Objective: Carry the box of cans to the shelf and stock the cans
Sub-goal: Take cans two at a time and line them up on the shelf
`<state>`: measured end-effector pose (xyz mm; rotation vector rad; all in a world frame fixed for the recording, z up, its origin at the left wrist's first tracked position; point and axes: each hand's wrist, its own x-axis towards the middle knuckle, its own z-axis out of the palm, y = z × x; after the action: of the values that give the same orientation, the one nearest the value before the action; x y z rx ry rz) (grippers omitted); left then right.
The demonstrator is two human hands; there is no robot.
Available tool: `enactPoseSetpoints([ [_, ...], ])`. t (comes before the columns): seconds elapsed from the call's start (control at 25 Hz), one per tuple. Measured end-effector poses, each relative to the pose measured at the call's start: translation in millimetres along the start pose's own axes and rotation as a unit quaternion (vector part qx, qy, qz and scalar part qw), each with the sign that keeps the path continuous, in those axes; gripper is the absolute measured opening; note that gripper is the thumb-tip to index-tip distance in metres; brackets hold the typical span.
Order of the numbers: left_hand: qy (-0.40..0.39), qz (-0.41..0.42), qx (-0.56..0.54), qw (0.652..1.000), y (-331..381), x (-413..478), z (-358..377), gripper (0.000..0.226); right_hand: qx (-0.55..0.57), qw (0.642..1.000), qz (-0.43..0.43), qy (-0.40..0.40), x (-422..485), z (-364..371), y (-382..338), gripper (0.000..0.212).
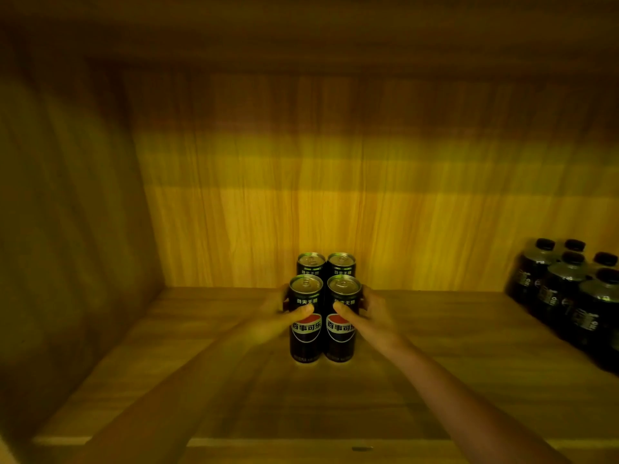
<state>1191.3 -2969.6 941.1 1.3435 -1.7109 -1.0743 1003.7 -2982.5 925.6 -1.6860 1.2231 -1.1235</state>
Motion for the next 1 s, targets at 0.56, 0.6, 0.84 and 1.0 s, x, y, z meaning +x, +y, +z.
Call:
enactPoseSetpoints([
  [0.56, 0.02, -0.047, 0.09, 0.995, -72.6, -9.7, 28.0, 0.073, -0.121, 0.991, 0.059, 0.005, -29.8, 29.5, 55.4, 0.09],
  [0.6, 0.034, -0.037, 0.124, 0.991, -78.1, -6.1, 33.8, 0.067, -0.163, 0.985, 0.06, 0.014, -26.7, 32.1, 64.8, 0.089],
  [0.84, 0.099, -0.062, 0.223, 0.968, -78.3, 8.9, 56.9, 0.058, -0.225, 0.97, 0.065, 0.073, -11.5, 34.4, 81.4, 0.075],
  [1.0, 0.098, -0.054, 0.263, 0.958, -82.7, 19.3, 56.6, 0.059, -0.234, 0.966, 0.066, 0.082, -2.5, 34.2, 86.1, 0.062],
])
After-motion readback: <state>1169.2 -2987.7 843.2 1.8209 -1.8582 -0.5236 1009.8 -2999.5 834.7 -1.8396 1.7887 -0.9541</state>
